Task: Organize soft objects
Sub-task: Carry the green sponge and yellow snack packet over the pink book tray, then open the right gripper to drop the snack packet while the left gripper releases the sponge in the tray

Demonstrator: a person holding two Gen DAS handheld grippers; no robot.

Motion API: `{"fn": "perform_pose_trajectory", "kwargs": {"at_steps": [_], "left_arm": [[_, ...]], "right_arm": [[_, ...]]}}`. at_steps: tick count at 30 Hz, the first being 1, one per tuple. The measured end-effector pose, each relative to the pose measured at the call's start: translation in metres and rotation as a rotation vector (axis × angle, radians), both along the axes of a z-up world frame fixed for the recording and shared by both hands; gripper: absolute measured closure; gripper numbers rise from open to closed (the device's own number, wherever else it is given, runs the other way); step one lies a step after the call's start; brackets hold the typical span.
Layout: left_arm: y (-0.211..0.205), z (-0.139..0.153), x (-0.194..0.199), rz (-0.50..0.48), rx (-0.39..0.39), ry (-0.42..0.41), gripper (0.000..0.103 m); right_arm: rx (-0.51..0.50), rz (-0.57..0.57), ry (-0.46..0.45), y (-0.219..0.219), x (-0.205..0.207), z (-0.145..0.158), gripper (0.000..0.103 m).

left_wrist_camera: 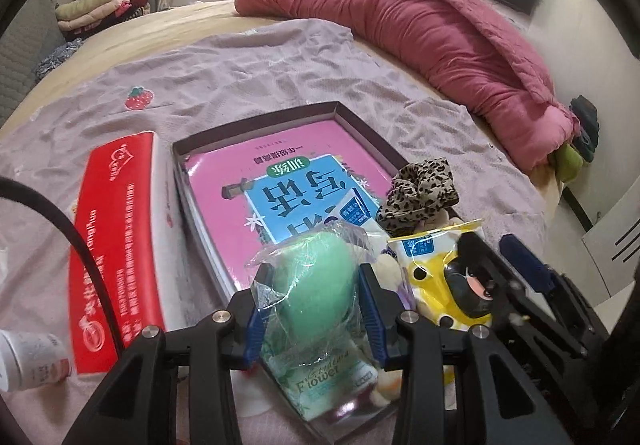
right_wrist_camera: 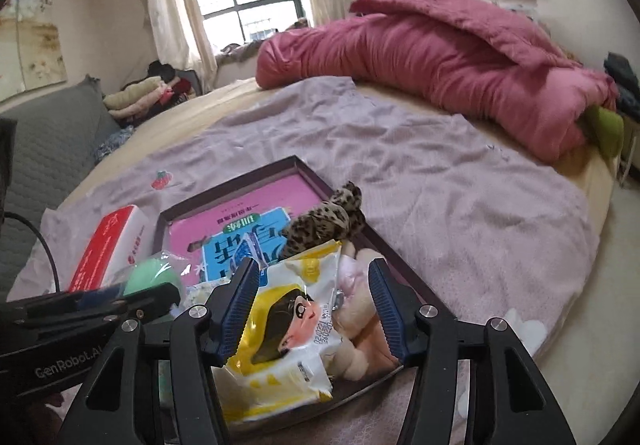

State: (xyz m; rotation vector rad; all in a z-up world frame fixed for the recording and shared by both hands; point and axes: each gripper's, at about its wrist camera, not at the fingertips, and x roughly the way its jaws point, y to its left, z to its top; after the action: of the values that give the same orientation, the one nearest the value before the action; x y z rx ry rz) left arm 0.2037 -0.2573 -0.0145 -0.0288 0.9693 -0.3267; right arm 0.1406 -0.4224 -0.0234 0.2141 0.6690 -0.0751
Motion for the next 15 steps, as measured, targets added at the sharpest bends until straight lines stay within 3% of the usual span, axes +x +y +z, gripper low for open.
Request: {"fn": "perform_pose_trajectory", "kwargs": {"at_steps": [15], "left_arm": [[-0.014, -0.017, 0.022, -0.031, 0.028, 0.033, 0.060]], "right_arm": [[-0.003, -0.025, 0.088, -0.002, 0.013, -0.015, 0.044]]}}
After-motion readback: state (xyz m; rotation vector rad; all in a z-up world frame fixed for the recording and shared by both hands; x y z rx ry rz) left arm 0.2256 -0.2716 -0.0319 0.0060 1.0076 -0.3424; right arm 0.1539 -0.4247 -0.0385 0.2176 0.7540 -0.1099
